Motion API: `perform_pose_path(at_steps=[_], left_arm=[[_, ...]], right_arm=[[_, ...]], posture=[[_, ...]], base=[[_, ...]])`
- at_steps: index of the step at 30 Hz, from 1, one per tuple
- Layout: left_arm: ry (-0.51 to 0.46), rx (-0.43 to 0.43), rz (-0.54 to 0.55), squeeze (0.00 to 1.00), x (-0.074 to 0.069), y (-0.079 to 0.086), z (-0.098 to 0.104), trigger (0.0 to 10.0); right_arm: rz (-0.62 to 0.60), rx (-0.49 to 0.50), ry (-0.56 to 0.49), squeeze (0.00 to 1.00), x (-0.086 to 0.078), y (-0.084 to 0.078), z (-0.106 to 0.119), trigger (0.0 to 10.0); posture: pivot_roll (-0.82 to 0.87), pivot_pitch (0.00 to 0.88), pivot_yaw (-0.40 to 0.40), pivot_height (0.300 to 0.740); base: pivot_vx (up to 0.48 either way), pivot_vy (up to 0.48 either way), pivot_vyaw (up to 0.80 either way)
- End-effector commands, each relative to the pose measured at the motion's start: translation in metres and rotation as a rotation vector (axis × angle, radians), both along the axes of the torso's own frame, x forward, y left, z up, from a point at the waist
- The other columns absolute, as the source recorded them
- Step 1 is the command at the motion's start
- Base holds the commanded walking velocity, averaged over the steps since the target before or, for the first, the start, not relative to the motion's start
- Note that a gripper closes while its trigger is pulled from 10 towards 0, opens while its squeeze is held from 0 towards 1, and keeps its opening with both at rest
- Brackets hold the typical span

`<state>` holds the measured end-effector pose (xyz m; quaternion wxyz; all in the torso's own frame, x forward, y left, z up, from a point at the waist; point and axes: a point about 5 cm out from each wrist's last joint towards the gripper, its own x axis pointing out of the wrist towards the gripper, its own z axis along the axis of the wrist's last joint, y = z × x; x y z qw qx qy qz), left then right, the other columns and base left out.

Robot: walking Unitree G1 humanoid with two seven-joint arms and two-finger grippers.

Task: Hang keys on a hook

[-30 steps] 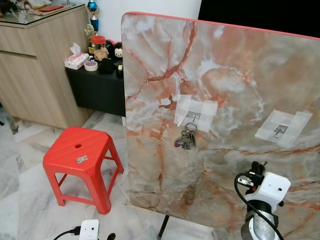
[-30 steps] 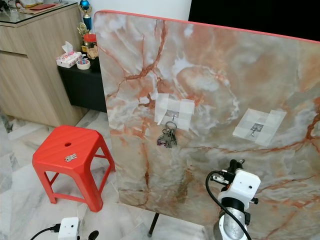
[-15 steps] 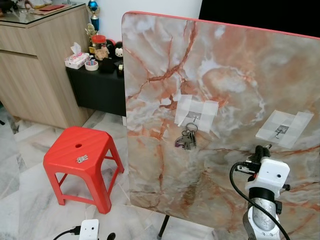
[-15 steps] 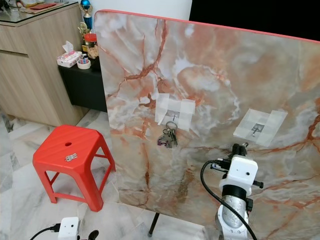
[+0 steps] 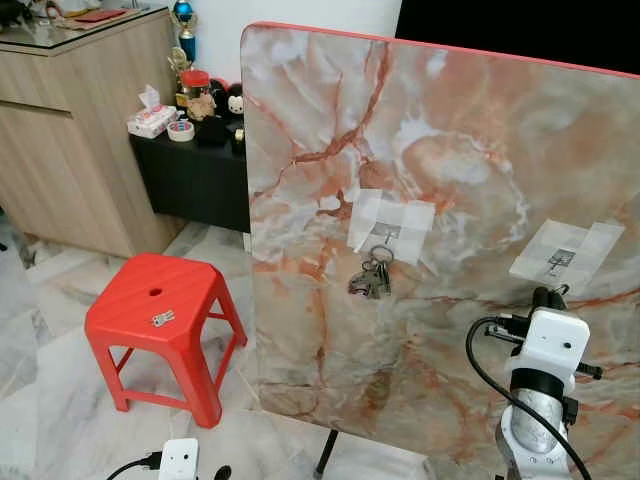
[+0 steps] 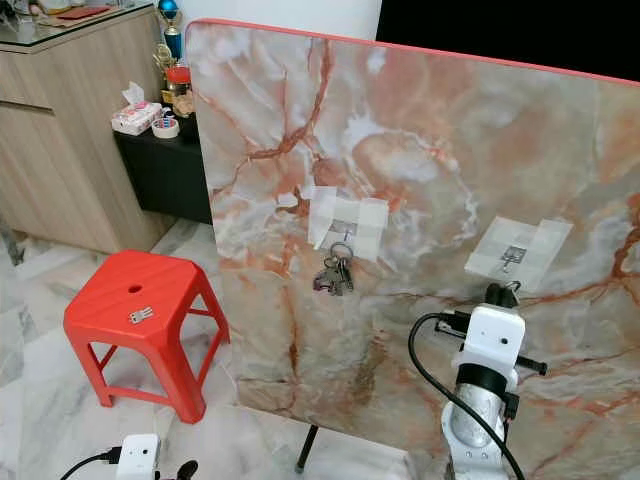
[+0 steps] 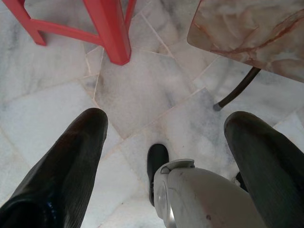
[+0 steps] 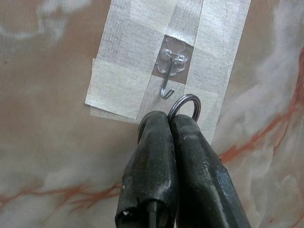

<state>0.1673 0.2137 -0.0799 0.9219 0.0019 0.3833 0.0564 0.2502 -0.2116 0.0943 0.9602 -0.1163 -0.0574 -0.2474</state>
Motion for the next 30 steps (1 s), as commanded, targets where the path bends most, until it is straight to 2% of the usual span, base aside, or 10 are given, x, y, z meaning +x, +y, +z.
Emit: perform_pose_path(at_steps=[1, 12, 21, 30], left_arm=[[0.024, 0.002, -0.025, 0.00, -0.0026, -0.0028, -0.0024, 10.0], [0.022, 0.000, -0.021, 0.00, -0.0018, -0.0027, -0.0020, 10.0], [0.022, -0.002, -0.017, 0.00, -0.0018, -0.0031, -0.0021, 10.0], [0.020, -0.004, -0.012, 0.00, -0.0017, -0.0031, -0.0020, 10.0]], right_arm=[[-0.023, -0.010, -0.028, 0.00, 0.0020, -0.0054, 0.0079, 10.0], [-0.015, -0.017, -0.013, 0.00, 0.0064, -0.0029, 0.0070, 10.0], [0.007, -0.077, 0.020, 0.00, 0.0084, -0.0014, 0.0056, 10.0], [0.005, -0.087, 0.029, 0.00, 0.0094, -0.0010, 0.0065, 10.0]], posture=[[0.05, 0.000, -0.095, 0.740], [0.05, 0.000, -0.096, 0.740], [0.05, 0.000, -0.096, 0.740], [0.05, 0.000, -0.099, 0.740]], base=[[0.000, 0.000, 0.00], [0.000, 0.000, 0.00], [0.000, 0.000, 0.00], [0.000, 0.000, 0.00]])
